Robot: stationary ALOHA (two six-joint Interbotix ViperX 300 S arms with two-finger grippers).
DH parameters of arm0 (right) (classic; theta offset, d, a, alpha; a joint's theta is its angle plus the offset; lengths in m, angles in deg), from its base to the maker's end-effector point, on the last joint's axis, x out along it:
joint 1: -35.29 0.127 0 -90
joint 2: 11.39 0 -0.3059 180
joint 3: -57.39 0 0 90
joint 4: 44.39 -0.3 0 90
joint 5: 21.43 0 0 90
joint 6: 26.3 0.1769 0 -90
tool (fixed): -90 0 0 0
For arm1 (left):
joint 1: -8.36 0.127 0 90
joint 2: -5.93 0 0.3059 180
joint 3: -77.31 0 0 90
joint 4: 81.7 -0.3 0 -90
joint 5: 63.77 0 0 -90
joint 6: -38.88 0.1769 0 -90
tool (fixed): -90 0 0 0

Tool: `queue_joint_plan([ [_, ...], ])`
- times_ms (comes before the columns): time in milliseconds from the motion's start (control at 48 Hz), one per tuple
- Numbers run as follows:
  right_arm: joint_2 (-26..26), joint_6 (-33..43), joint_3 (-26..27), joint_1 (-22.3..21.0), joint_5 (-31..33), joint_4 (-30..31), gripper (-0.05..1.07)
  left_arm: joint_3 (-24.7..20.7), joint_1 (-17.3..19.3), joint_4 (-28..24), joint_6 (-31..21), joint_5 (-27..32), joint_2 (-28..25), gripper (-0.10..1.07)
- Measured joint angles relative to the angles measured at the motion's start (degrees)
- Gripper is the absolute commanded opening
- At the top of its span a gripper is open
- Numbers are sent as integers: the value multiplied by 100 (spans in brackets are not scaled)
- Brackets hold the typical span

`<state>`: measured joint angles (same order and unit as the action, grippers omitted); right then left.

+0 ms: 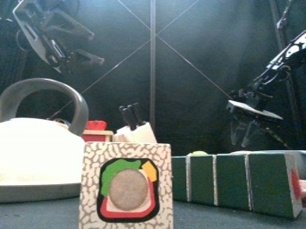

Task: Grab white sushi piece

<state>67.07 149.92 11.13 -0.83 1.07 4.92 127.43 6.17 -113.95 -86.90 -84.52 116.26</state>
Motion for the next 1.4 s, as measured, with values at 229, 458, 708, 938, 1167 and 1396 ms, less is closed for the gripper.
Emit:
queue_joint_plan([
  [229, 9, 0, -26, 0, 9, -9, 78, -668, -765, 18, 18, 1450, -835, 96],
  [458, 18, 0, -44, 0, 9, -44, 78, -1415, -1283, 18, 18, 2804, -1679, 96],
  [708, 26, 0, -53, 0, 0, -70, 78, -2065, -1556, 26, 26, 2997, -2443, 96],
  [938, 26, 0, -79, 0, 0, -70, 78, -2470, -1564, 44, 18, 3437, -2962, 96],
  [1167, 26, 0, -79, 9, 9, -62, 78, -2839, -1582, 220, 26, 3999, -3322, 96],
  [1396, 26, 0, -79, 0, 0, -70, 78, -3023, -1723, 272, 26, 4175, -3639, 96],
])
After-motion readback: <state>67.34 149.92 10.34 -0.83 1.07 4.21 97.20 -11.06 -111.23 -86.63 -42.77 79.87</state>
